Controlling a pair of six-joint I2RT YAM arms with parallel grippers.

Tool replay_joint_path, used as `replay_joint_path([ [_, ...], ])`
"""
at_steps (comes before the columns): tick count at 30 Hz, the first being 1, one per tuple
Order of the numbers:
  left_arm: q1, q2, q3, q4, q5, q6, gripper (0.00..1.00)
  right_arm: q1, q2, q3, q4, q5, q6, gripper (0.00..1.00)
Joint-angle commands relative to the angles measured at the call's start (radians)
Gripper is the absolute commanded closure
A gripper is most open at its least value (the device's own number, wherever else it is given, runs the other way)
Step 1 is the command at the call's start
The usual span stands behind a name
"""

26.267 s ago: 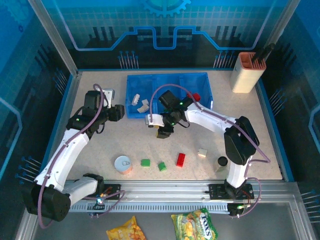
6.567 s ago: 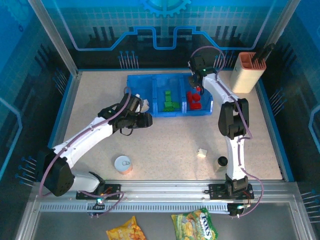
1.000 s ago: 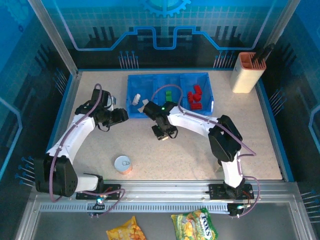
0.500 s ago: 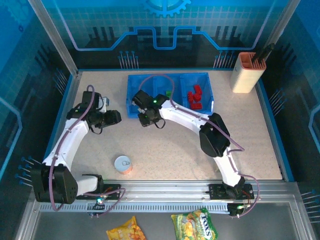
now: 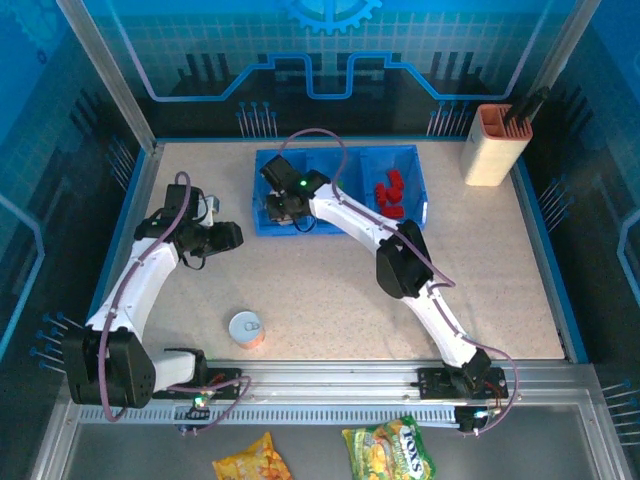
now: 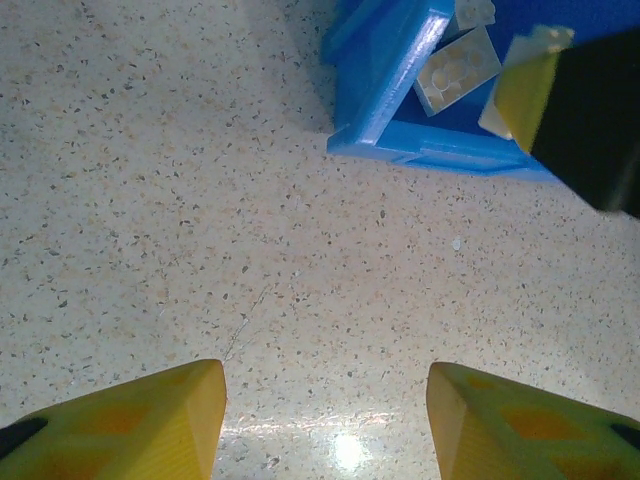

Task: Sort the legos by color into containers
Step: Place the lego in the container.

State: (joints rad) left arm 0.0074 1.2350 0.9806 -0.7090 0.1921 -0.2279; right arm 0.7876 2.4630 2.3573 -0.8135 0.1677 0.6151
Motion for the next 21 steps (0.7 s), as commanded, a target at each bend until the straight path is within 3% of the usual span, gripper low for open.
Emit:
replay_joint_path([
  [1,0.015,-0.004,-0.002,0.008,0.019,0.028,0.44,-0.016,0.060,0.083,0.011,-0.041,0.071,0.69],
  [10,0.020,-0.002,0.000,0.010,0.029,0.028,0.43,-0.043,0.130,0.117,0.046,-0.135,0.121,0.66],
  [15,0.022,0.000,0.000,0.011,0.030,0.028,0.43,-0.043,0.124,0.118,0.051,-0.148,0.122,0.57],
  [21,0.022,0.005,0.000,0.012,0.036,0.029,0.43,-0.042,0.076,0.114,0.029,-0.142,0.105,0.53],
])
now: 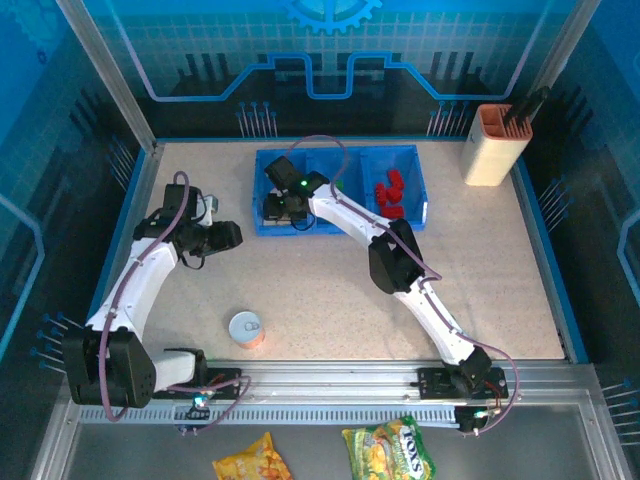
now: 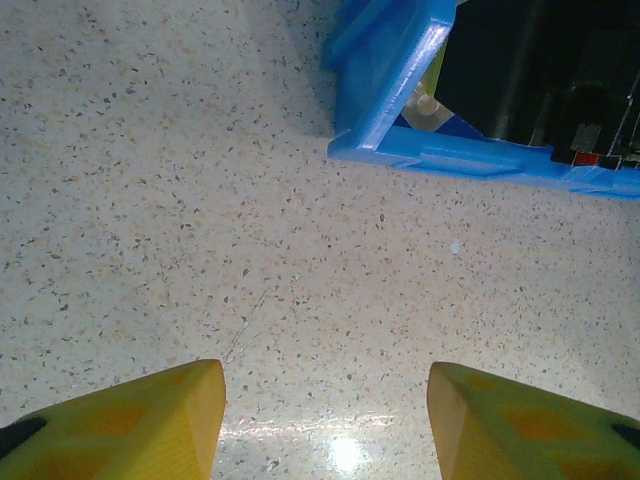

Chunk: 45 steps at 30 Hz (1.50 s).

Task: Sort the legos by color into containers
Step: Place the lego in the container, then reset both arms

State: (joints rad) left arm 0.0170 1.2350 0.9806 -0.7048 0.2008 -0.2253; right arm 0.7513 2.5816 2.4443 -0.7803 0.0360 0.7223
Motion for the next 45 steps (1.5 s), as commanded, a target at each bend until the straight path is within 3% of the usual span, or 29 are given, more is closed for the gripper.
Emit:
replay_joint_path([
  [1,0.013,0.004,0.001,0.008,0.028,0.027,0.43,-0.007,-0.055,0.024,-0.009,-0.006,-0.009,0.53],
  [9,0.014,-0.006,0.000,0.006,0.032,0.002,0.37,-0.008,-0.176,-0.017,-0.066,0.014,-0.104,0.48],
  [17,0.014,-0.002,0.036,-0.009,0.052,-0.040,0.21,-0.020,-0.367,-0.165,-0.138,0.101,-0.232,0.36],
  [22,0.014,0.001,0.072,-0.034,0.053,-0.076,0.07,-0.041,-0.528,-0.363,-0.117,0.202,-0.306,0.21],
  [25,0.012,-0.003,0.078,-0.021,0.059,-0.114,0.01,-0.067,-0.644,-0.526,-0.060,0.231,-0.339,0.06],
  [26,0.013,-0.003,0.072,-0.005,0.057,-0.125,0.01,-0.080,-0.685,-0.587,-0.037,0.243,-0.343,0.00],
  [33,0.011,0.023,0.022,0.096,-0.045,-0.192,0.01,-0.220,-0.940,-0.923,0.092,0.270,-0.402,0.00],
  [40,0.009,0.024,-0.051,0.223,-0.206,-0.194,0.01,-0.402,-1.103,-1.162,0.191,0.417,-0.463,0.00],
  [45,0.004,0.028,-0.132,0.351,-0.359,-0.168,0.01,-0.539,-1.209,-1.412,0.436,0.480,-0.500,0.00],
])
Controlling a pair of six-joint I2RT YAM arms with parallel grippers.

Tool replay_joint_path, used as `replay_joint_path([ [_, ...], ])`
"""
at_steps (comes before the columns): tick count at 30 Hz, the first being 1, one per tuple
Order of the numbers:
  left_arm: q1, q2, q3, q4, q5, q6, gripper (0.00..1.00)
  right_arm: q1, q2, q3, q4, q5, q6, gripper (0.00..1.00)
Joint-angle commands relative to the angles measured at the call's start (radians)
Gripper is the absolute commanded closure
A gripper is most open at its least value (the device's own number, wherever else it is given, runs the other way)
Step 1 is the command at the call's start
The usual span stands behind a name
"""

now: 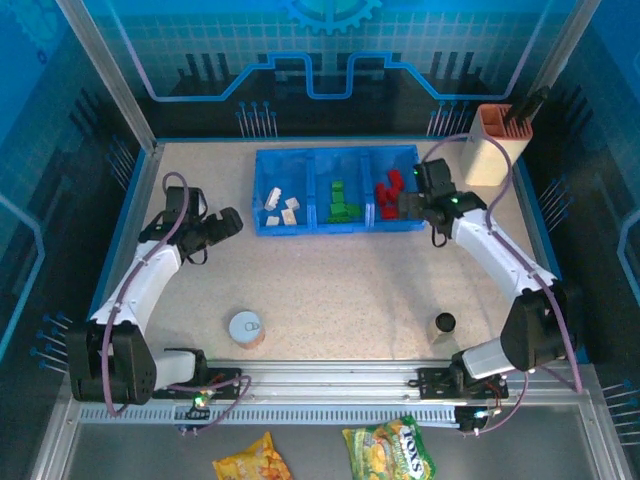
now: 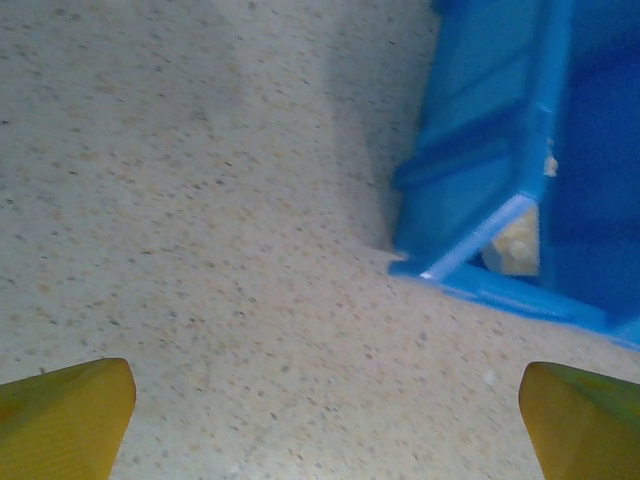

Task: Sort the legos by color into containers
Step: Reset both arms

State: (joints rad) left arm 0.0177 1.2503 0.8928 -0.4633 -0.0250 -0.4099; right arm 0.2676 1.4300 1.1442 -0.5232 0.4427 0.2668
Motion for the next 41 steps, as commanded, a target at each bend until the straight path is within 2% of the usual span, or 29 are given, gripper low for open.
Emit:
replay_joint_path([
  [1,-0.001,0.010,-0.067,0.147,-0.171,0.033,0.01,-0.077,-0.077,-0.175,0.254,0.073,-0.065,0.00],
  [3,-0.019,-0.003,-0.134,0.256,-0.254,0.094,0.01,-0.119,-0.106,-0.325,0.429,0.067,-0.115,0.00],
  [7,-0.065,-0.022,-0.282,0.535,-0.339,0.264,0.01,-0.190,-0.082,-0.457,0.632,0.023,-0.133,0.00],
  [11,-0.066,0.009,-0.434,0.875,-0.270,0.372,0.01,-0.210,-0.044,-0.595,0.949,-0.040,-0.172,0.00],
  [14,-0.065,0.077,-0.516,1.133,-0.236,0.423,0.01,-0.217,-0.025,-0.676,1.140,-0.134,-0.177,0.00],
  [17,-0.048,0.112,-0.512,1.196,-0.180,0.430,0.01,-0.207,0.028,-0.743,1.330,-0.198,-0.202,0.00],
  [18,-0.039,0.117,-0.492,1.158,-0.158,0.421,0.01,-0.205,0.050,-0.755,1.382,-0.210,-0.214,0.00],
  [20,-0.026,0.138,-0.475,1.155,-0.101,0.412,0.01,-0.201,0.074,-0.750,1.383,-0.233,-0.223,0.00],
  [21,-0.019,0.150,-0.474,1.170,-0.071,0.404,0.01,-0.198,0.102,-0.763,1.436,-0.239,-0.237,0.00],
  [22,-0.018,0.169,-0.490,1.237,-0.045,0.401,0.01,-0.188,0.111,-0.772,1.470,-0.243,-0.253,0.00],
  [27,-0.018,0.312,-0.529,1.444,-0.008,0.423,0.01,-0.167,0.110,-0.757,1.438,-0.205,-0.260,0.00],
  [29,-0.017,0.295,-0.504,1.360,0.001,0.421,0.01,-0.172,0.109,-0.757,1.435,-0.213,-0.258,0.00],
  [41,-0.018,0.299,-0.505,1.371,-0.016,0.418,0.01,-0.187,0.106,-0.765,1.445,-0.250,-0.254,0.00],
])
